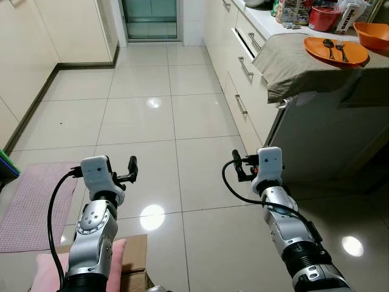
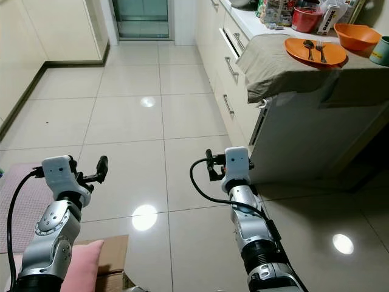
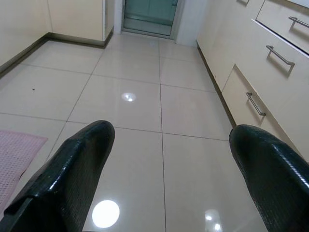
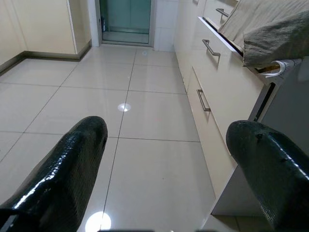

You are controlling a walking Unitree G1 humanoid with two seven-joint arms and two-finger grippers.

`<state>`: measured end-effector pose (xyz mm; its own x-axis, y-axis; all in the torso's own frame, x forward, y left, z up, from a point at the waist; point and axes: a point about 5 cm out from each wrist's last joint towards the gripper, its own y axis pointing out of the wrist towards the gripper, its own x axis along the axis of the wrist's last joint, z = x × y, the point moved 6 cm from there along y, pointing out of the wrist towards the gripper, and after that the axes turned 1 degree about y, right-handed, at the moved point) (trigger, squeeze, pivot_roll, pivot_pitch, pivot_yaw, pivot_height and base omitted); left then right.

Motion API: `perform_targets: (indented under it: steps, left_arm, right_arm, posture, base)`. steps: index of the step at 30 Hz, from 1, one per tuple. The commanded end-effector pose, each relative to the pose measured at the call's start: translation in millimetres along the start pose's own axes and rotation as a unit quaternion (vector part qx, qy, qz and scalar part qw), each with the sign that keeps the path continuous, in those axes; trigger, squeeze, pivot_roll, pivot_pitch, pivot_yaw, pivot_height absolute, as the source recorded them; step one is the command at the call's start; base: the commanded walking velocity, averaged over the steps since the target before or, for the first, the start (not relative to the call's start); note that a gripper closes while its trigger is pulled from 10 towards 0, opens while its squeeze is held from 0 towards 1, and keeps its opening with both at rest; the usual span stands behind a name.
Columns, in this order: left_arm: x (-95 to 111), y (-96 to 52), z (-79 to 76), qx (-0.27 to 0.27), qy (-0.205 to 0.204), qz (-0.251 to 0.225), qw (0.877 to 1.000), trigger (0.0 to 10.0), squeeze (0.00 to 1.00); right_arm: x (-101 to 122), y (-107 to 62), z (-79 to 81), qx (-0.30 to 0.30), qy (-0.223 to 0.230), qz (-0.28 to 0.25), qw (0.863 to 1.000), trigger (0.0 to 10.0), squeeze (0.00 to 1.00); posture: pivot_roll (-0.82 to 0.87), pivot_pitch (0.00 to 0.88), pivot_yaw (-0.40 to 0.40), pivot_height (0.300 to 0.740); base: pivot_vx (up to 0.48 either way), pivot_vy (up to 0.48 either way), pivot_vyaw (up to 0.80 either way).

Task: Setting the table

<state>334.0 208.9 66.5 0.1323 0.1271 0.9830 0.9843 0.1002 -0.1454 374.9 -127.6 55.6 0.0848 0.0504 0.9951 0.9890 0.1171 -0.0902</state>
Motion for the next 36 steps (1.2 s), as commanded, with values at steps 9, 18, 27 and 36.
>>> perform_targets:
  steps: [9, 18, 27, 36]
  left_arm:
    - [3.0, 9.8, -16.1, -0.027, 0.020, -0.004, 0.999, 10.0, 0.00]
    - [2.3, 10.6, -17.1, -0.026, 0.013, -0.004, 1.000, 10.0, 0.00]
    - [3.9, 10.9, -16.3, -0.025, 0.012, -0.011, 1.000, 10.0, 0.00]
    - [7.7, 10.9, -17.9, -0.026, 0.010, -0.021, 0.999, 10.0, 0.00]
  right_arm:
    - [4.0, 4.0, 8.9, 0.026, -0.009, -0.006, 1.000, 10.0, 0.00]
    - [3.7, 4.4, 9.5, 0.027, -0.007, -0.006, 1.000, 10.0, 0.00]
    - [2.9, 3.5, 7.5, 0.023, -0.006, -0.006, 1.000, 10.0, 0.00]
    - [3.4, 3.3, 7.7, 0.023, -0.006, -0.008, 1.000, 10.0, 0.00]
  posture:
    - [-0.11, 0.000, 0.022, 0.740]
    - [-0.11, 0.000, 0.025, 0.740]
    - [-0.11, 0.000, 0.026, 0.740]
    - [-0.11, 0.000, 0.027, 0.740]
  base:
    - [0.000, 0.000, 0.00]
    - [0.000, 0.000, 0.00]
    - [0.000, 0.000, 0.00]
    - [0.000, 0.000, 0.00]
